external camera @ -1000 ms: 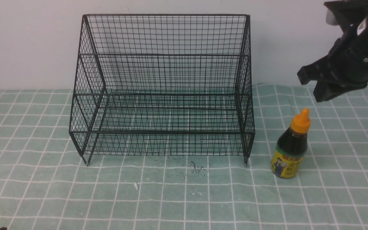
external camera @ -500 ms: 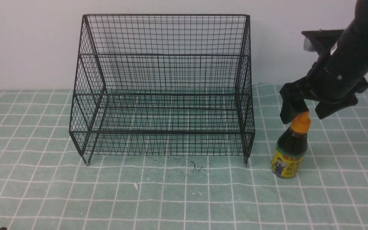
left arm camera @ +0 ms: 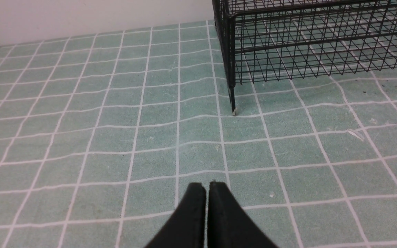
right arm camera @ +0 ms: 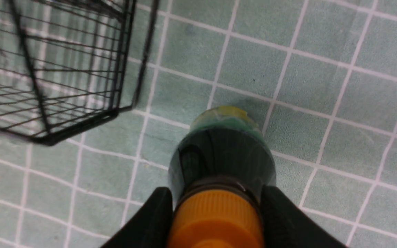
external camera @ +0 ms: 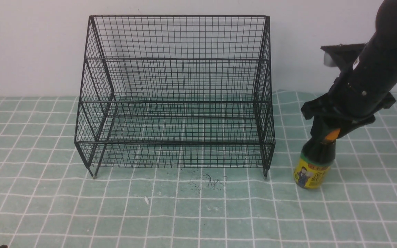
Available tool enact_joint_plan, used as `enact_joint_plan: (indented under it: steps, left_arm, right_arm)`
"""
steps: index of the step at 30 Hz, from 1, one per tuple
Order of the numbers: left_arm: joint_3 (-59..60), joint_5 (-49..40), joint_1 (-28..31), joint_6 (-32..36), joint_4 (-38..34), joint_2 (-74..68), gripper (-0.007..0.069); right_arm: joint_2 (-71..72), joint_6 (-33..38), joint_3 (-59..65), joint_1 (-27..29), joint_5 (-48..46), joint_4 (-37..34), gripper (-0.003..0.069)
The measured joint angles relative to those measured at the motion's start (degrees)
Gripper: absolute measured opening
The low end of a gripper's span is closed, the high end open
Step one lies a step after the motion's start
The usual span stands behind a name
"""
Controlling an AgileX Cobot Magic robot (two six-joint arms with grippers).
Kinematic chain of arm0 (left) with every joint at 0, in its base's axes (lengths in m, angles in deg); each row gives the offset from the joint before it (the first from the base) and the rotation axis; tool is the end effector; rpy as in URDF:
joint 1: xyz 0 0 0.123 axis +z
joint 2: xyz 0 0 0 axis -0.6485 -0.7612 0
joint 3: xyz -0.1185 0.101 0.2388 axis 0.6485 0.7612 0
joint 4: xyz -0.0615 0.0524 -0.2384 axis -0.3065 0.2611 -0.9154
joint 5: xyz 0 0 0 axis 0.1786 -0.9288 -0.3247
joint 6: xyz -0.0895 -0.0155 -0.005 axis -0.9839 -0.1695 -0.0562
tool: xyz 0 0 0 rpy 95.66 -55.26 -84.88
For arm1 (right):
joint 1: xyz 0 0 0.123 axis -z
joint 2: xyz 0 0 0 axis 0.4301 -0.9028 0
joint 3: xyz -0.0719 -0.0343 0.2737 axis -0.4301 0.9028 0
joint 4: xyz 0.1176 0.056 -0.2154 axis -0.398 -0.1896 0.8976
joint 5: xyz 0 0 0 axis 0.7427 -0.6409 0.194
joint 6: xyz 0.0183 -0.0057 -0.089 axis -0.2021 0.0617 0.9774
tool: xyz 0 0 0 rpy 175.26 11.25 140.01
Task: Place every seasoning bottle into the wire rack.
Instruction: Use the right arm to grab the condiment bottle closest to it, then use the right arm to put the condiment bottle back on the shelf
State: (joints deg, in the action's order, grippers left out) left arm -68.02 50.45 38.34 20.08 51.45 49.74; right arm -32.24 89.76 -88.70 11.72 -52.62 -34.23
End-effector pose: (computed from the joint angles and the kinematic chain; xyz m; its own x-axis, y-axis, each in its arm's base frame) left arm 0.0523 -0.0033 0.1705 -0.2988 0.0511 -0.9530 0.0626 0.9975 0.0339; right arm 0.3348 0.0945 0.2981 -0.9613 -0.1989 -0.1905 -0.2269 0.9640 0.1384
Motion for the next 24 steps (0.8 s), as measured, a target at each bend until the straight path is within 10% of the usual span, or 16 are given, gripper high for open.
enact_joint_plan:
  steps: [24]
  left_arm:
    - [0.0,0.0,0.0,0.0,0.0,0.0,-0.0006]
  right_arm:
    - [-3.1,2.2,-20.3,-11.5,-2.3,-1.1,0.0296]
